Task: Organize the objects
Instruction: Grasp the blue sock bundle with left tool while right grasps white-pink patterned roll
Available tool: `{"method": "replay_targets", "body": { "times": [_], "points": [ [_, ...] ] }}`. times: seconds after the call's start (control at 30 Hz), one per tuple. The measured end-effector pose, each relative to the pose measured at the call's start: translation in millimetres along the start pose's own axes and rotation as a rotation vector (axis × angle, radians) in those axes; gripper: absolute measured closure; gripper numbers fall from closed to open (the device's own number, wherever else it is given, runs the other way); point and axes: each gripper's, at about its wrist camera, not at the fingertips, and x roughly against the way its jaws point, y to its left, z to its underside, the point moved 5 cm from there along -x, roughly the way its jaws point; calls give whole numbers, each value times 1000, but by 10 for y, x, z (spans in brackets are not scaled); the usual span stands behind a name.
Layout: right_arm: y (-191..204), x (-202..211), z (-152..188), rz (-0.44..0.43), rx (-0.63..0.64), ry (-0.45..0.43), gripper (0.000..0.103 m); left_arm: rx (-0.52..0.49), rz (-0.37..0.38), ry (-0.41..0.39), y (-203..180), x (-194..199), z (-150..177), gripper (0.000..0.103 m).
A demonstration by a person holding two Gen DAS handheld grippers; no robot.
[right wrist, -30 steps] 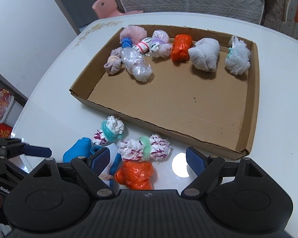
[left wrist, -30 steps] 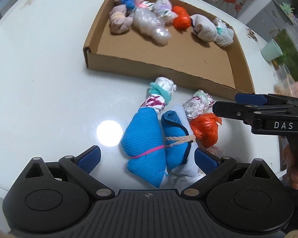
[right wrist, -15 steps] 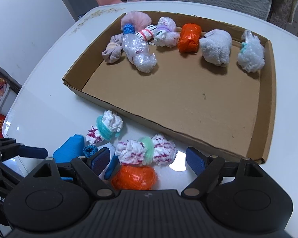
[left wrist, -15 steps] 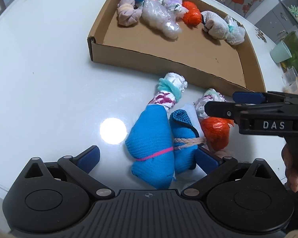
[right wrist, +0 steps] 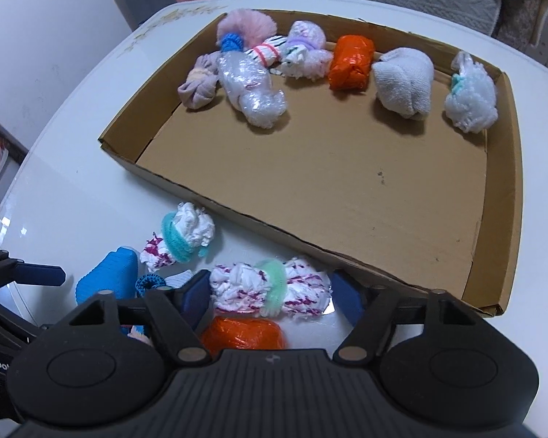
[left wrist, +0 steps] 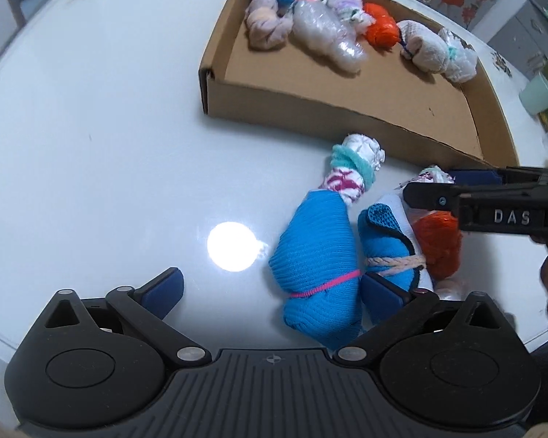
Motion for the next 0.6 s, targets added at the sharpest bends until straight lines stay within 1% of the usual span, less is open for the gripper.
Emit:
{"method": "replay_targets", "body": {
  "times": [0.1,0.17,0.23,0.27,0.37,0.47,0.5,0.57,0.6],
  "points": [
    [-39,3,0,-12,-28,3,42,-33,-20,-15,-15,23,-14,1],
    [-46,7,6,-17,-39,6,42,-21,-2,-11,-13,26,-10,4],
    [-52,10,12,-20,-46,8,43,2,26,2,-18,16,1,11],
    [-52,5,15,-20,-46,10,42,2,31,9,-27,-2,12,11],
    [-38,-4,16,-16,-40,13,42,-14,33,26,-81,-63,66,14],
    [-38,-9,14,-19,-44,13,41,-48,32,18,-162,-76,74,15],
    [-39,-14,16,-19,-45,15,41,-57,27,14,-183,-82,70,17],
    [-36,-26,21,-16,-40,21,41,-102,-7,-1,-233,-82,71,29],
    [-31,-27,20,-15,-37,20,41,-130,-19,-9,-263,-76,72,40]
  ]
}}
